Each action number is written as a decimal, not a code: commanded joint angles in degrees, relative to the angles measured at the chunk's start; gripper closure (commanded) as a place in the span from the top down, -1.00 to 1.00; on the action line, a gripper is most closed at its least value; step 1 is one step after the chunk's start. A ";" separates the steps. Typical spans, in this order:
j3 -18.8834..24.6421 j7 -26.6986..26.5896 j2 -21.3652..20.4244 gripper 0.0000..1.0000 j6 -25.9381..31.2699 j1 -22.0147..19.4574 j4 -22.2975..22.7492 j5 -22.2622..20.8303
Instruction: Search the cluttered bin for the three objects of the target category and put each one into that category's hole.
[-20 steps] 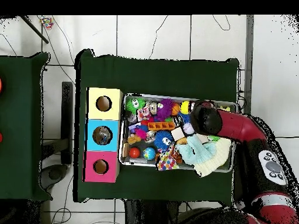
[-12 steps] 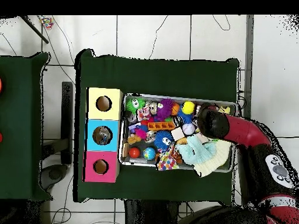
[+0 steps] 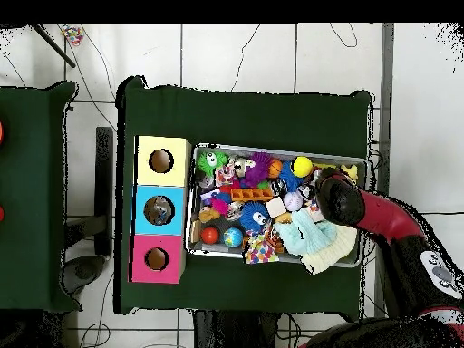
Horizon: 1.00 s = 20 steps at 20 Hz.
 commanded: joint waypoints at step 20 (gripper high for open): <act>-5.00 5.40 16.14 -1.00 -6.08 -2.76 1.27 -7.12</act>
